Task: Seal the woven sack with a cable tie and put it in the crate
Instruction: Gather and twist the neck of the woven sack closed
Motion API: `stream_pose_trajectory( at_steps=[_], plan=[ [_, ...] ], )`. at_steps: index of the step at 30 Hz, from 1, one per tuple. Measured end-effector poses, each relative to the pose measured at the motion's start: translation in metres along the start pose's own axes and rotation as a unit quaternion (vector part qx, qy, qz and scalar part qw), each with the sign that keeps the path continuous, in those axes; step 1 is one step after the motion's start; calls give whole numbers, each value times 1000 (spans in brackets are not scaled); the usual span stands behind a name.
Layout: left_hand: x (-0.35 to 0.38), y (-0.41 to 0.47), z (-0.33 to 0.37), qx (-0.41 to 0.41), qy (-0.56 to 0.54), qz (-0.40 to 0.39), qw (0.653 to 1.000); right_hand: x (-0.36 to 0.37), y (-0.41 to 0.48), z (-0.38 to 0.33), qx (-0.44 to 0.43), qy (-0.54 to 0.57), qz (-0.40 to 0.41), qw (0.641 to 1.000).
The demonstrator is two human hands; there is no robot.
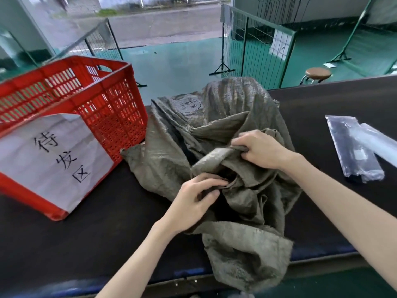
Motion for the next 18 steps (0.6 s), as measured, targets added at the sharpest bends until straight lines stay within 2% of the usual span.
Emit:
stream_pose_trajectory(
  at_steps=[4, 7, 10, 12, 15, 18],
  plan=[
    [2, 1, -17, -119, -116, 35, 986, 20, -27, 33, 84, -111, -106, 985],
    [6, 3, -45, -237, -51, 103, 965, 27, -47, 48, 116, -171, -159, 965],
    [13, -3, -64, -369, 52, 151, 916, 29, -60, 54, 115, -222, -180, 951],
    [16, -11, -66, -411, 56, 208, 886, 30, -64, 55, 116, -255, -196, 940],
    [32, -22, -76, -485, -57, 269, 830, 33, -71, 57, 158, -275, -218, 923],
    [60, -33, -89, -571, -185, 259, 757, 37, -77, 57, 193, -298, -239, 904]
  ],
)
Point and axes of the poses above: each hand's wrist, its own y-axis towards the middle knuckle, its own x-axis out of the palm, z = x × y, the point moved 5 cm from there along y, towards the middle knuckle, and after that the axes turned 7 degrees about y, right-handed, at the moved point
